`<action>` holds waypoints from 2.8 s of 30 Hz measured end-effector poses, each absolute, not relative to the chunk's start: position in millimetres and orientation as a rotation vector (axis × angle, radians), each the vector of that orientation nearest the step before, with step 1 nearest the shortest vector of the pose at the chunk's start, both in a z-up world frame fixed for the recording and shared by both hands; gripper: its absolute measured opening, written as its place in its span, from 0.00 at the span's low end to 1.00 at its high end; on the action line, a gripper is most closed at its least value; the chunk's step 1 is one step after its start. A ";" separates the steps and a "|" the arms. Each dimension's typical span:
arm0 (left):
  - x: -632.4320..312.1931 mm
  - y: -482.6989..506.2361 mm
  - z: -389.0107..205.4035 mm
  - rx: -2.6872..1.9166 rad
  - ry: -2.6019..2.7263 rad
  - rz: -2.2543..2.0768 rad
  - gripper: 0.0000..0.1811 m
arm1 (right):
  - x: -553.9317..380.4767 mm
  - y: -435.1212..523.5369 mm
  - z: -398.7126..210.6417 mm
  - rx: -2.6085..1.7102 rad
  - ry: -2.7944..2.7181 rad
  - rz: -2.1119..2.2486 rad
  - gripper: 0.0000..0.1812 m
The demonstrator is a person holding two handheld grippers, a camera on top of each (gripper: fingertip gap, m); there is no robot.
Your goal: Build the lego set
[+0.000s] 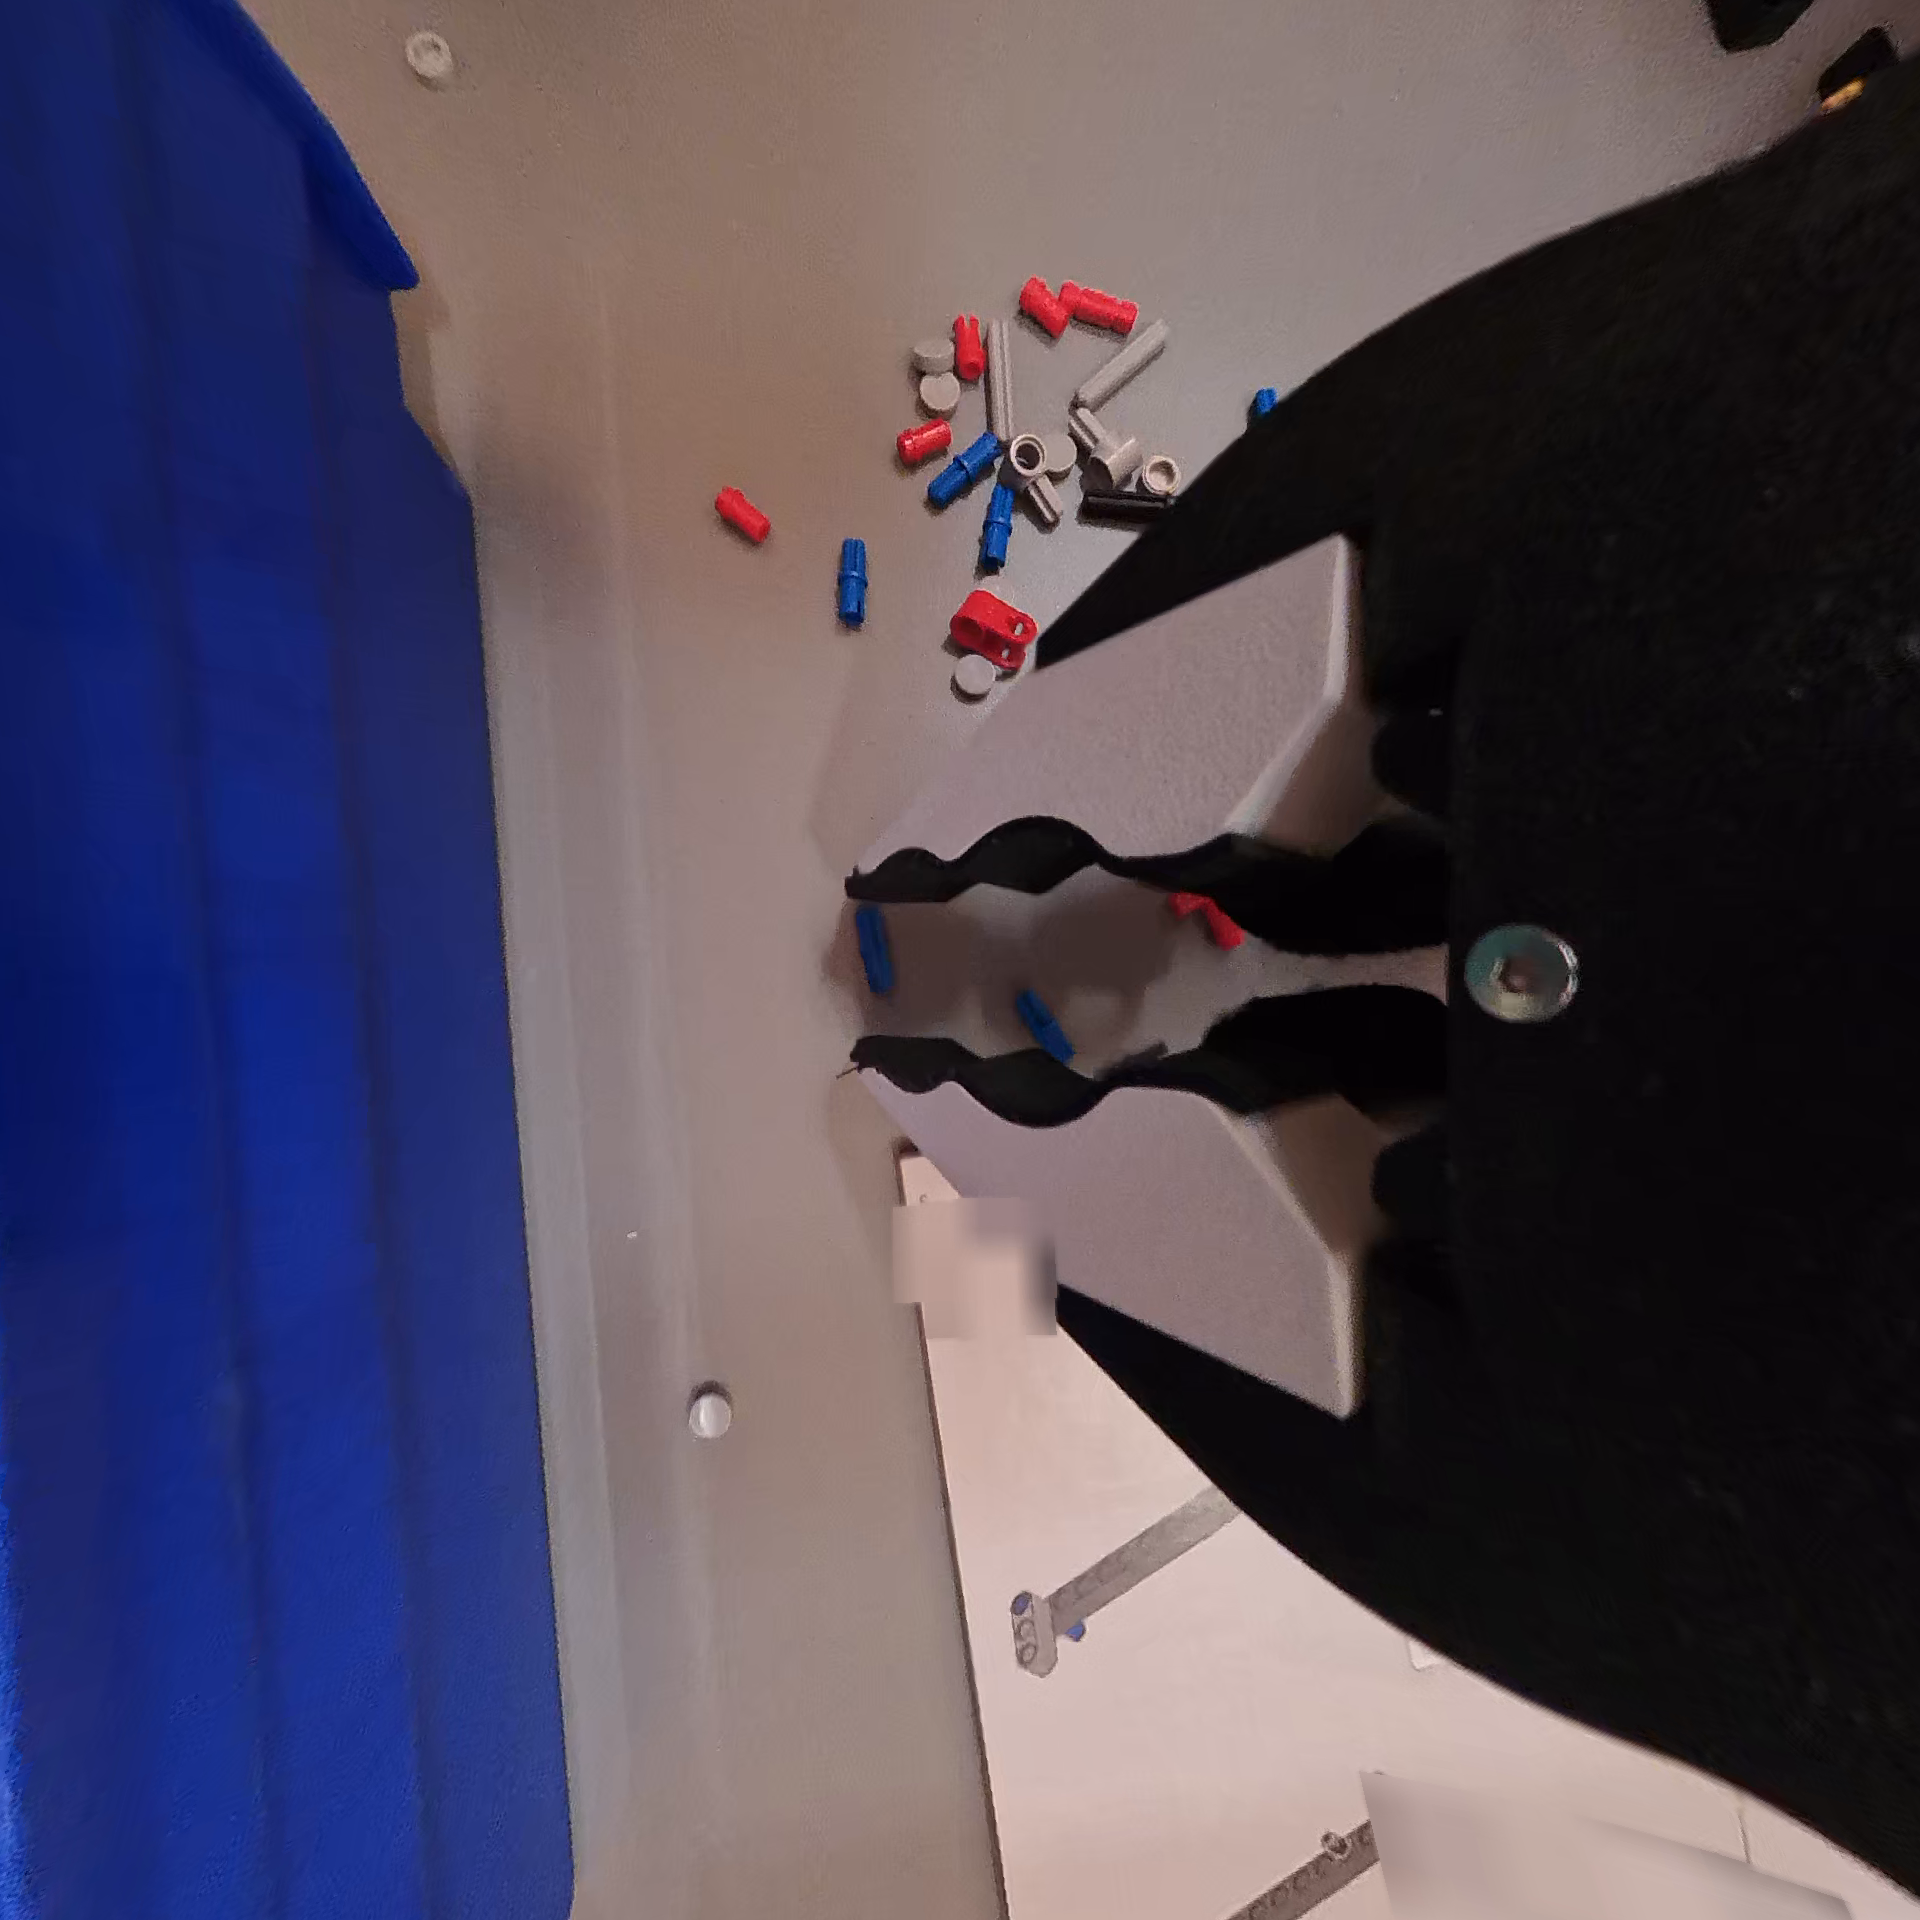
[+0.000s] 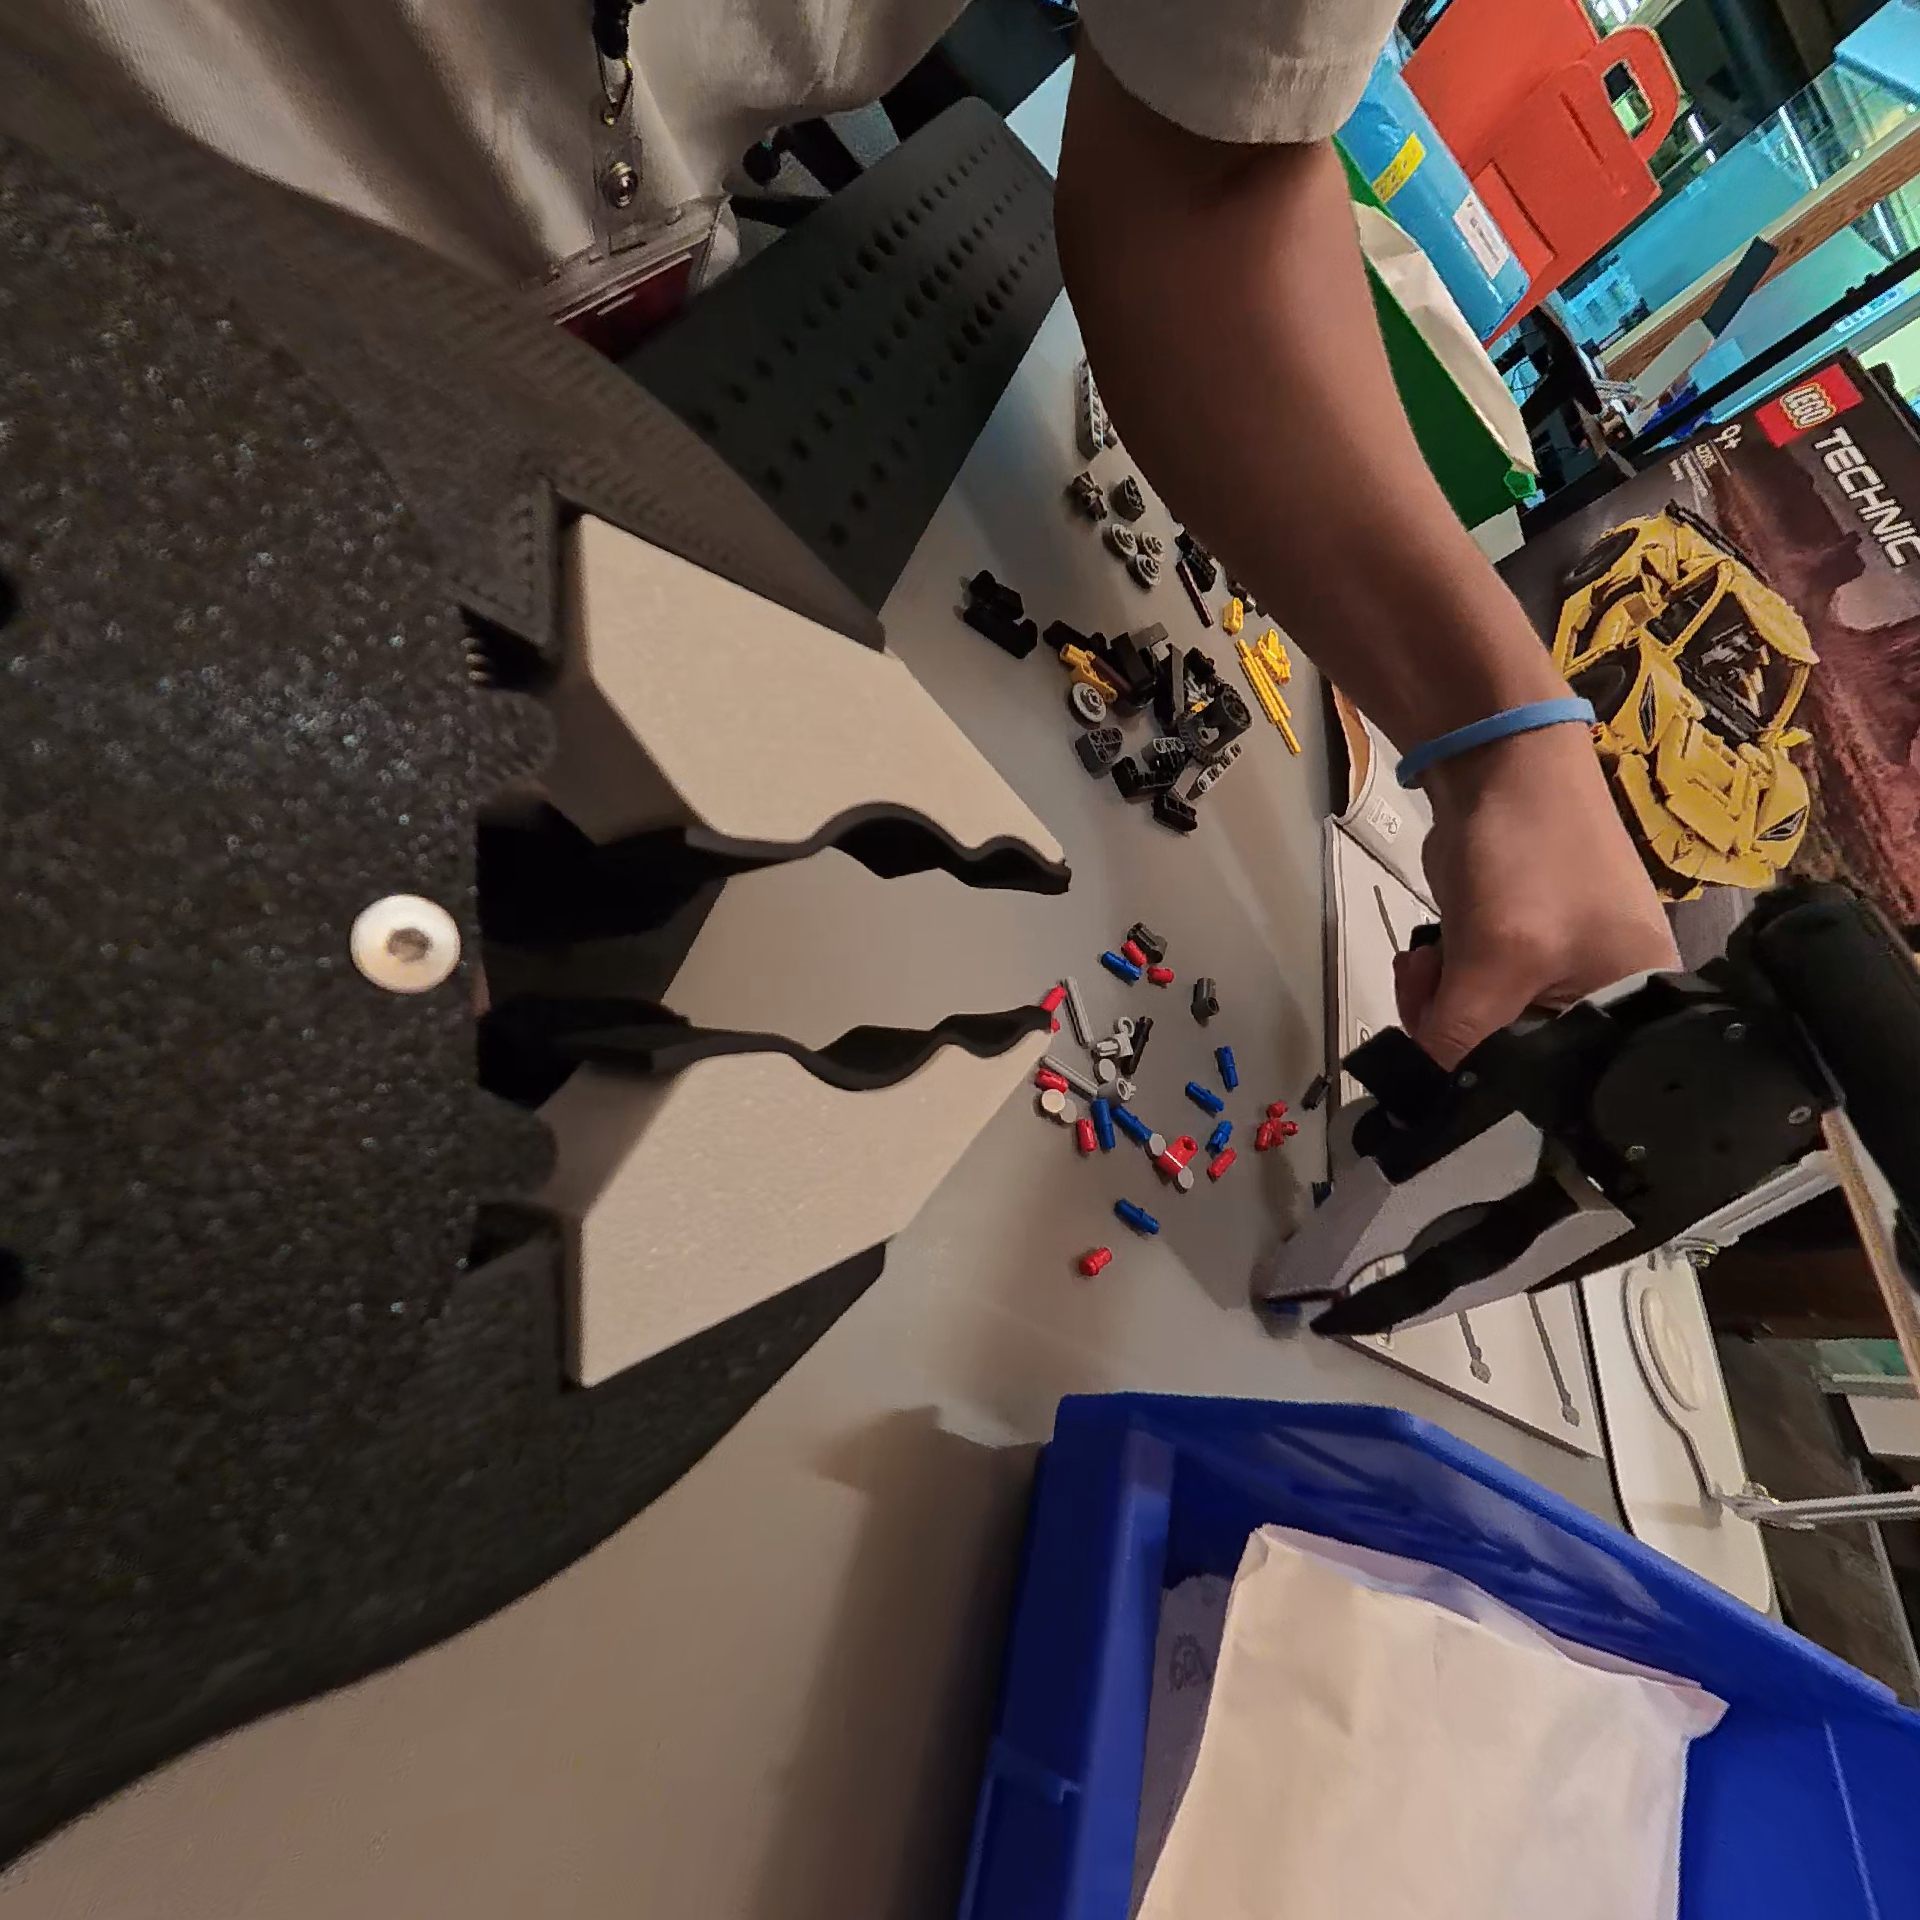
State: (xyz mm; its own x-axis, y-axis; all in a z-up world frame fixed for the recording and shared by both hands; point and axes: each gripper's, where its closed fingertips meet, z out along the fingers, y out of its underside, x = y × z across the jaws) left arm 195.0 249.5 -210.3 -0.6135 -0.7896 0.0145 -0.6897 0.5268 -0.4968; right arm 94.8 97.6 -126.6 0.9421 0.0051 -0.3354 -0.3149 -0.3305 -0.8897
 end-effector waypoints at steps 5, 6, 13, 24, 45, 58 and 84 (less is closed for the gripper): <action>214.4 252.0 -194.4 -1.249 2.450 -0.861 0.16 | 99.3 92.5 -127.9 -1.890 0.241 0.313 0.13; 227.2 259.4 -186.4 -1.264 2.376 -0.902 0.14 | 100.3 91.4 -128.2 -1.887 0.247 0.314 0.13; 266.7 299.6 -212.3 -1.351 2.368 -0.670 0.10 | 104.2 86.6 -132.2 -1.895 0.261 0.310 0.13; 246.4 276.1 -203.4 -1.301 2.391 -0.827 0.02 | 111.3 83.6 -134.5 -1.904 0.270 0.308 0.13; 188.2 273.4 -165.4 -1.375 2.084 -0.857 0.11 | 77.4 28.0 -119.8 -1.947 0.319 0.194 0.12; 263.2 288.7 -212.3 -1.458 2.243 -0.699 0.13 | -30.3 -11.5 -139.4 -1.830 0.401 0.401 0.11; 157.8 267.2 -201.8 -1.415 2.259 -0.735 0.03 | -4.7 -111.9 -214.3 -2.028 0.500 0.249 0.11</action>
